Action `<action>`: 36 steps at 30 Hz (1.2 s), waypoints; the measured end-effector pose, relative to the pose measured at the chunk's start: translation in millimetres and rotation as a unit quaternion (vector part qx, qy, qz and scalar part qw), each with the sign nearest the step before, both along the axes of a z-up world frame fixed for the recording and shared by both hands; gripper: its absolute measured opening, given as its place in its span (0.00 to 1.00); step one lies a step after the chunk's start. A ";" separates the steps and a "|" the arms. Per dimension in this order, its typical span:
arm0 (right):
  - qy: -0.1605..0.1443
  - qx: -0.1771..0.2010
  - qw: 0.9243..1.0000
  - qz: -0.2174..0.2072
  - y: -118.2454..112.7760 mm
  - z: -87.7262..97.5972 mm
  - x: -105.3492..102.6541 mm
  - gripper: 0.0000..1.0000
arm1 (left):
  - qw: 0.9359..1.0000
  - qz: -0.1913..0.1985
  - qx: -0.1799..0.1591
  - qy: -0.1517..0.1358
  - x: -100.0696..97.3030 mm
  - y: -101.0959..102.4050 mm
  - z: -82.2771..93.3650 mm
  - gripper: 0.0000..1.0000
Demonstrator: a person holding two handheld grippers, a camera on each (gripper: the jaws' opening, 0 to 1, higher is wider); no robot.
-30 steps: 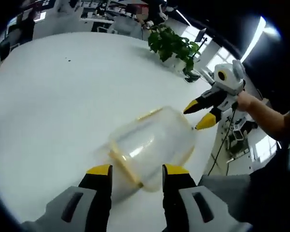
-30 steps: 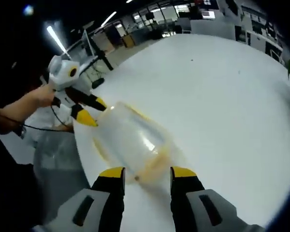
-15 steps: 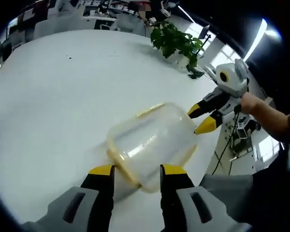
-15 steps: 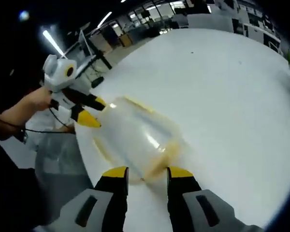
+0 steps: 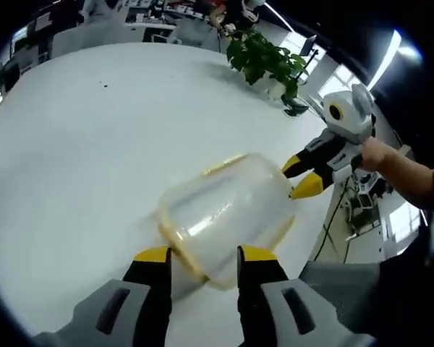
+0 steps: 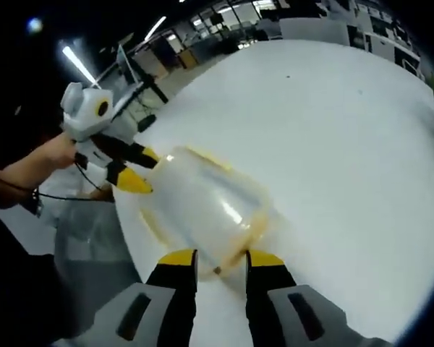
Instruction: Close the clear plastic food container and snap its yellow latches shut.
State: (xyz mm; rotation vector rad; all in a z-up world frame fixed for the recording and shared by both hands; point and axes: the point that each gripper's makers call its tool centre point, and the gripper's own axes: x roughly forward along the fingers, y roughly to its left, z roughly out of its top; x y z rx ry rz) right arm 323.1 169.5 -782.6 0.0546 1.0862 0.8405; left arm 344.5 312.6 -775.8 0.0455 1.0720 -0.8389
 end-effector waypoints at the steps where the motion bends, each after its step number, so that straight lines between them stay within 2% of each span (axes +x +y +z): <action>1: -0.003 0.005 1.000 -0.005 -0.4 -0.3 0.2 0.23 | 1.000 -0.003 0.000 -0.001 0.2 0.3 -0.2 0.32; 5: -0.007 0.014 1.000 -0.018 -1.2 -0.7 2.6 0.23 | 1.000 -0.002 -0.001 0.005 0.1 0.1 -1.1 0.31; 6: -0.005 0.015 1.000 -0.022 0.5 1.6 3.9 0.23 | 1.000 0.005 -0.006 0.015 1.3 0.8 -1.1 0.29; 7: -0.011 0.019 1.000 -0.016 3.8 3.5 5.4 0.23 | 0.998 0.011 -0.042 0.035 -2.7 -10.7 1.4 0.29; 8: -0.004 0.013 1.000 -0.014 3.8 4.7 5.7 0.22 | 1.000 0.002 -0.018 0.025 3.5 -1.5 -2.4 0.28; 14: 0.001 0.002 1.000 0.003 6.1 7.2 7.2 0.23 | 1.000 -0.006 -0.016 0.022 1.7 2.1 -0.9 0.30; 16: 0.004 0.001 1.000 0.004 5.2 6.6 9.2 0.24 | 0.999 0.004 -0.022 0.030 2.7 4.7 -2.2 0.31; 19: 0.007 -0.009 1.000 0.005 6.4 8.1 10.0 0.24 | 1.000 -0.005 -0.012 0.009 1.6 4.1 0.4 0.32; 21: -0.009 -0.026 0.999 0.024 5.8 9.1 11.5 0.24 | 1.000 -0.008 -0.010 0.005 1.6 4.3 1.6 0.33; 23: -0.011 -0.033 0.999 0.031 6.2 10.8 9.9 0.24 | 1.000 -0.014 -0.002 -0.007 3.5 4.5 2.1 0.34; 27: -0.008 -0.031 0.999 0.031 4.8 9.7 12.5 0.25 | 0.999 -0.031 0.008 -0.037 6.6 4.8 4.1 0.36; 31: -0.008 -0.029 0.999 0.032 4.4 10.1 12.7 0.25 | 0.998 -0.037 0.015 -0.047 6.7 3.5 5.5 0.37; 34: -0.028 -0.039 0.998 0.049 3.8 11.1 12.2 0.26 | 0.998 -0.039 0.018 -0.051 7.1 3.3 5.3 0.37; 36: -0.045 -0.061 0.994 0.081 3.1 11.7 11.6 0.26 | 0.997 -0.049 0.022 -0.062 7.4 2.3 6.1 0.37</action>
